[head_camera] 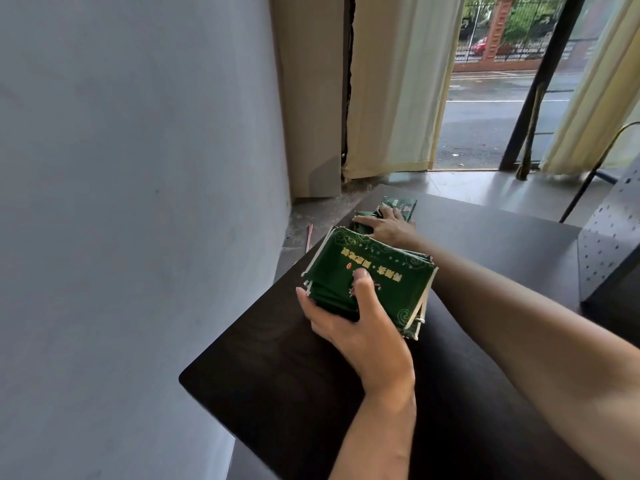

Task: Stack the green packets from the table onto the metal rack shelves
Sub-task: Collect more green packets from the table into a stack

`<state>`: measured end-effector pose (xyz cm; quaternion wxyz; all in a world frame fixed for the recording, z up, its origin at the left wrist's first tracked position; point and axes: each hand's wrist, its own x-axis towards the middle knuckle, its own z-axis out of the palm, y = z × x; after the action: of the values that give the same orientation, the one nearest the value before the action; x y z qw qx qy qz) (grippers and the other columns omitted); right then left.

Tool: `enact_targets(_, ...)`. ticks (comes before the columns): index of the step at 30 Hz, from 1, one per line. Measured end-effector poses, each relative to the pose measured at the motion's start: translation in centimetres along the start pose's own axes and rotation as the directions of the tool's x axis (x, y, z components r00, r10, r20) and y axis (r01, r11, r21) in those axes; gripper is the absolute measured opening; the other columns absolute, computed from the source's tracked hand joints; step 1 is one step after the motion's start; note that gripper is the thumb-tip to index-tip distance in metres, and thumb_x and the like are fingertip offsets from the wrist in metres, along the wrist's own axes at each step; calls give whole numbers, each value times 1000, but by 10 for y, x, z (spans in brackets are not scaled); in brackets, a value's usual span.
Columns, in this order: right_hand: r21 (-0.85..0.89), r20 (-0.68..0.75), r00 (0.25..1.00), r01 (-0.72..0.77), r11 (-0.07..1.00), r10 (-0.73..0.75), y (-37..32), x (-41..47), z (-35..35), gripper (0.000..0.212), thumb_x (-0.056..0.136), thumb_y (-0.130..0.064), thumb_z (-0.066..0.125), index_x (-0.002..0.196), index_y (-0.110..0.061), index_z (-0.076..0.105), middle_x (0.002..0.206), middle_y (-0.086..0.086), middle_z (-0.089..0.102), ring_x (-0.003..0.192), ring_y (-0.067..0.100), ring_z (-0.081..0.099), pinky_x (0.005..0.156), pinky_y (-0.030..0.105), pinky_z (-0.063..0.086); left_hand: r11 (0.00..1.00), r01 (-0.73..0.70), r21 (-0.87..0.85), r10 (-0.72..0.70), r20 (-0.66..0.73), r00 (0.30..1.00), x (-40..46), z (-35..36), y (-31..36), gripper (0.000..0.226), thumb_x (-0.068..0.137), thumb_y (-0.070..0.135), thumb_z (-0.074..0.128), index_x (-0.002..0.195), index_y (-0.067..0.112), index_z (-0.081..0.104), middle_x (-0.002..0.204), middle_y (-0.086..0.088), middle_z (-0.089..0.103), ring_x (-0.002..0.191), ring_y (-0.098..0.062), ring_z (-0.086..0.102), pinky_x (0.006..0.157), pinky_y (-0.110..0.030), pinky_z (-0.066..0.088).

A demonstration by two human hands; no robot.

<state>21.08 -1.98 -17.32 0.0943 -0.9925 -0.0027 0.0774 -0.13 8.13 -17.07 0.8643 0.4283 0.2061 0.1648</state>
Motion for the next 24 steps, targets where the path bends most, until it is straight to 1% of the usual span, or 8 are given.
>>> enact_targets(5, 20, -4, 998, 67, 998, -67, 22, -49, 1, 70, 92, -64, 55, 153, -50, 25, 168, 10, 1, 154, 36, -2, 122, 59, 8, 999, -6, -48, 7, 40, 999, 0, 1, 3, 83, 73, 45, 73, 144, 54, 31, 140, -6, 48, 112, -22, 66, 83, -39, 62)
enact_targets(8, 18, -45, 995, 89, 996, -88, 39, -99, 12, 68, 96, -56, 54, 156, -42, 25, 169, 5, -3, 155, 32, -5, 124, 56, 4, 999, -6, -51, 9, 57, 998, -1, 1, 5, 85, 74, 42, 71, 148, 47, 30, 138, -7, 49, 112, -23, 65, 79, -35, 62)
enact_targets(10, 17, -65, 996, 64, 998, -62, 50, -141, 20, 69, 94, -61, 46, 157, -40, 26, 169, 2, -4, 155, 27, -6, 125, 53, 4, 998, 1, -58, 5, 110, 994, -5, 1, 7, 78, 83, 35, 72, 149, 37, 30, 133, -7, 54, 110, -22, 66, 78, -33, 61)
enact_targets(13, 44, -57, 998, 36, 998, -33, 59, -214, 26, 82, 78, -73, 35, 155, -45, 28, 170, 0, -3, 156, 23, -7, 126, 48, 3, 998, 53, -20, -47, 236, 971, -8, 2, 6, 61, 93, 21, 65, 147, 30, 36, 129, -7, 61, 107, -21, 67, 86, -38, 59)
enact_targets(16, 58, -57, 998, 27, 998, -23, 73, -291, 28, 75, 83, -70, 41, 154, -49, 28, 169, -1, -6, 155, 21, -12, 126, 45, -3, 988, 104, 112, -141, 398, 906, -20, 8, 1, 52, 92, 18, 66, 139, 25, 46, 128, -13, 63, 109, -28, 67, 95, -51, 56)
enact_targets(18, 83, -55, 998, 26, 996, -22, 86, -331, 32, 68, 89, -66, 46, 153, -54, 25, 169, -6, -10, 154, 18, -16, 125, 42, -7, 972, 127, 200, -212, 499, 840, -36, 10, -2, 55, 84, 23, 71, 135, 22, 50, 125, -17, 66, 108, -33, 68, 94, -54, 56)
enact_targets(21, 89, -77, 997, 34, 995, -27, 109, -379, 37, 73, 79, -73, 34, 149, -59, 25, 169, -8, -8, 154, 13, -14, 126, 43, -4, 943, 133, 305, -299, 602, 740, -70, 8, -9, 64, 73, 30, 72, 132, 17, 53, 117, -19, 69, 104, -35, 70, 87, -51, 59)
enact_targets(24, 38, -47, 999, 15, 999, -14, 136, -420, 36, 76, 74, -76, 25, 148, -62, 23, 168, -10, -8, 154, 12, -15, 126, 43, -3, 922, 128, 365, -355, 666, 656, -103, 5, -17, 64, 73, 33, 72, 131, 13, 52, 114, -20, 70, 95, -31, 72, 77, -43, 61)
